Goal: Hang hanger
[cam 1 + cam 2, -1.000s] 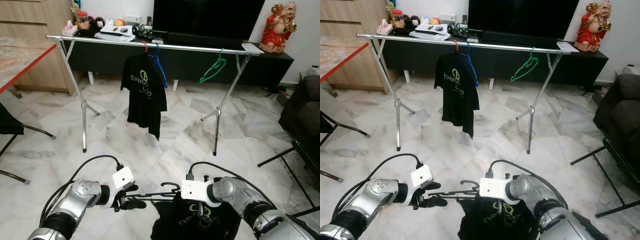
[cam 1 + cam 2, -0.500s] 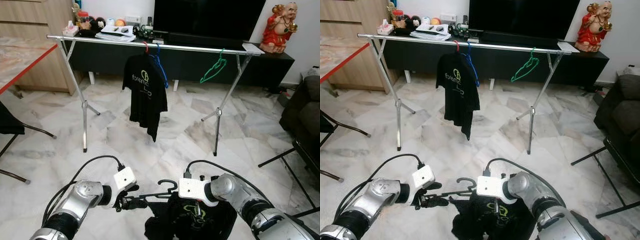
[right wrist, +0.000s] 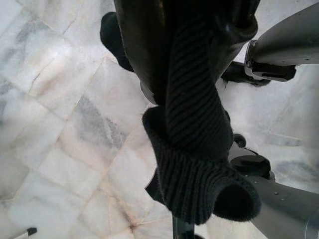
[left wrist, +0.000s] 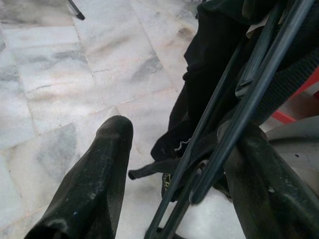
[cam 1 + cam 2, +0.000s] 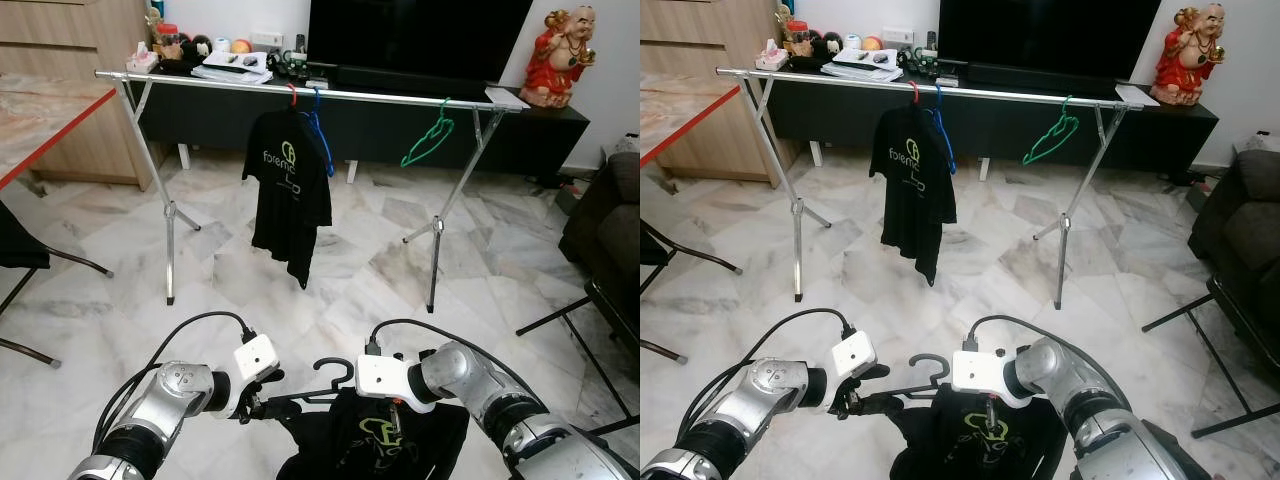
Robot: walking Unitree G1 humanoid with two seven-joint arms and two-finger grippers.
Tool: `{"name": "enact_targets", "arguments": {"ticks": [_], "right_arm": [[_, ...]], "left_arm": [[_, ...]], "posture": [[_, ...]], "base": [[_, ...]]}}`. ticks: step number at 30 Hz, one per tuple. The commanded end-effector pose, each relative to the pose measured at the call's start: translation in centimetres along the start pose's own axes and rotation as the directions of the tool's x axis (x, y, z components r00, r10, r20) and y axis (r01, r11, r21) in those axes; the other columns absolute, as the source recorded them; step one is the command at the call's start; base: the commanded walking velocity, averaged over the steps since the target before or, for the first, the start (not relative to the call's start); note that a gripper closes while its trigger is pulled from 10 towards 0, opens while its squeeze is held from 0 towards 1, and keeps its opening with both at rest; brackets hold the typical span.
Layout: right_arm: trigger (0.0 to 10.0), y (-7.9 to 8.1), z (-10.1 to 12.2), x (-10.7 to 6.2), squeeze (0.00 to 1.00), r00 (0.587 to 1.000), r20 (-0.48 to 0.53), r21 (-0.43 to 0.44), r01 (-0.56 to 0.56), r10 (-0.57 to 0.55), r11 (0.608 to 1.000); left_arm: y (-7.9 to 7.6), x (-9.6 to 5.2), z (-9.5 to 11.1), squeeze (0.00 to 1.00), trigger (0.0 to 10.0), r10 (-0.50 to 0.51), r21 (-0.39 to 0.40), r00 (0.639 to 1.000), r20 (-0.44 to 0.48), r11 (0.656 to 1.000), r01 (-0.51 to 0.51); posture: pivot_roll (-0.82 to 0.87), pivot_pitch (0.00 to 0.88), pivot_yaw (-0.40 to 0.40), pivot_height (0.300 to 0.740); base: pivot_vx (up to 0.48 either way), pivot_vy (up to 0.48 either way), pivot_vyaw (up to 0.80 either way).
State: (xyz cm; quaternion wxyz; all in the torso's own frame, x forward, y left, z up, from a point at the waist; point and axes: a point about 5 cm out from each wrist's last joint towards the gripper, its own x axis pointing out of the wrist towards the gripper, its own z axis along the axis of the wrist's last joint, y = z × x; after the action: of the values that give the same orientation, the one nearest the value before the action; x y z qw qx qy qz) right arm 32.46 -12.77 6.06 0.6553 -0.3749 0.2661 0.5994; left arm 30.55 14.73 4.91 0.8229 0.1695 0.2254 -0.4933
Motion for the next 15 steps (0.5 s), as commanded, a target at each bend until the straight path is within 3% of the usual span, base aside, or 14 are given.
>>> {"name": "enact_targets", "arguments": {"ticks": [1, 6, 15], "right_arm": [[10.0, -1.10, 0.81, -0.78, 0.00, 0.998, 0.029, -0.028, 0.056, -0.055, 0.998], [10.0, -1.74, 0.65, -0.89, 0.00, 0.989, -0.027, -0.045, 0.143, -0.145, 0.989], [10.0, -1.63, 1.25, -0.79, 0.00, 0.994, 0.023, -0.037, 0.104, -0.103, 0.994]], "left_arm": [[-0.25, 0.33, 0.14, 0.00, 10.0, -0.031, 0.018, 0.999, -0.009, 0.999, 0.031], [-0.45, 0.28, -0.06, 0.00, 10.0, -0.049, 0.020, 0.999, -0.015, 0.999, 0.049], [-0.57, 0.50, 0.24, 0.00, 10.0, -0.062, 0.020, 0.998, 0.003, 0.998, 0.061]], "posture": [[0.01, 0.007, -0.109, 0.740], [0.02, 0.010, -0.113, 0.740], [0.02, 0.016, -0.117, 0.740]], "base": [[0.000, 0.000, 0.00], [0.000, 0.000, 0.00], [0.000, 0.000, 0.00]]}}
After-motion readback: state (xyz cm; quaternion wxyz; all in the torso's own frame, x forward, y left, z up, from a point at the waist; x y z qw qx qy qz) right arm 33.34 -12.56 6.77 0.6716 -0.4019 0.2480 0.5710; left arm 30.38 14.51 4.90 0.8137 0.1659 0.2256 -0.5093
